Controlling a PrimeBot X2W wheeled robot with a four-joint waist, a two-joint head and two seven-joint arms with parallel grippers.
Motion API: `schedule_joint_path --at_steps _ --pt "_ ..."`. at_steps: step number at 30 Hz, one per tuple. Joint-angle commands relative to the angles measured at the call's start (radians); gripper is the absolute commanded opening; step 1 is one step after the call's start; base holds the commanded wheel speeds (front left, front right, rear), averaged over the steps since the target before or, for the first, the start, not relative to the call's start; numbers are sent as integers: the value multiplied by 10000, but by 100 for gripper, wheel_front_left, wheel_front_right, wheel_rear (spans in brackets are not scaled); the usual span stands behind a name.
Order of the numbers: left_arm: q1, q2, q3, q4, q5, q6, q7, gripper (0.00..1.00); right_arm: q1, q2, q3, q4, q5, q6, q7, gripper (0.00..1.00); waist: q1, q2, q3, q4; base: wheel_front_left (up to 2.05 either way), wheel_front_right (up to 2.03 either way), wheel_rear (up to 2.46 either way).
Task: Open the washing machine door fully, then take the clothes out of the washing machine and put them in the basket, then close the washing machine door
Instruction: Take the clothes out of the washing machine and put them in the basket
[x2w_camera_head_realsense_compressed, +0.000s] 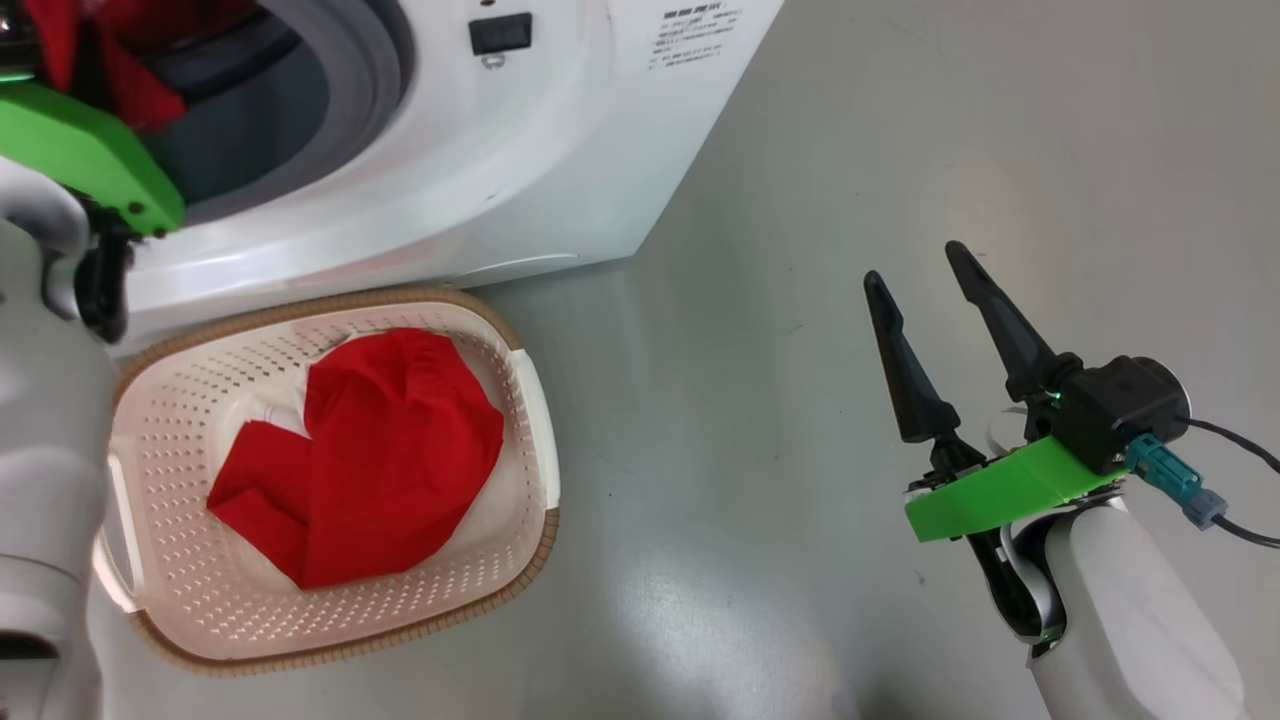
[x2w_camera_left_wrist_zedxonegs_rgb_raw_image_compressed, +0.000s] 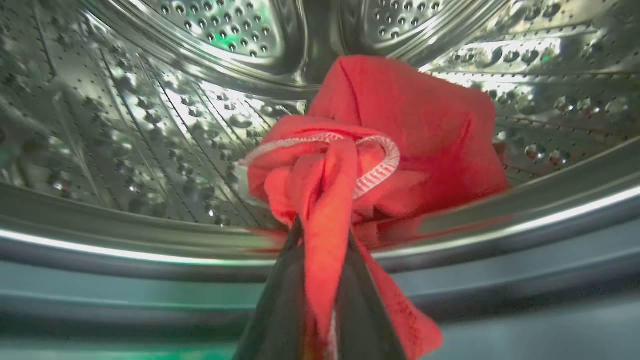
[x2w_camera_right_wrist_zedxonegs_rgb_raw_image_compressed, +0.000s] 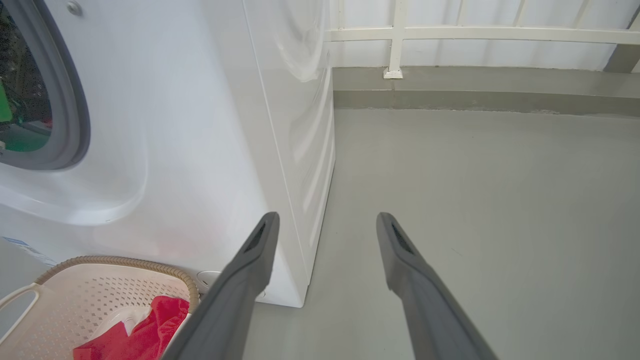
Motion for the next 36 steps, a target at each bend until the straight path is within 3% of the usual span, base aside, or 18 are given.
schedule_joint_path --at_steps 1,9,21,36 --pt "-44 607 98 -242 70 110 -358 0 -92 31 129 -194 143 63 -65 100 0 -1 -50 17 0 0 0" --pt "565 533 334 -1170 -77 125 -1218 0 12 53 -51 -179 145 63 -65 100 0 -1 -358 272 0 0 0" --pt "3578 136 1264 -6199 815 632 -1240 0 137 43 -286 -254 -4 63 -65 100 0 -1 -926 912 0 0 0" --pt "6431 -567 2083 -9203 1089 485 -1241 0 686 56 -343 -6 1 63 -65 100 0 -1 -2522 1306 0 0 0"
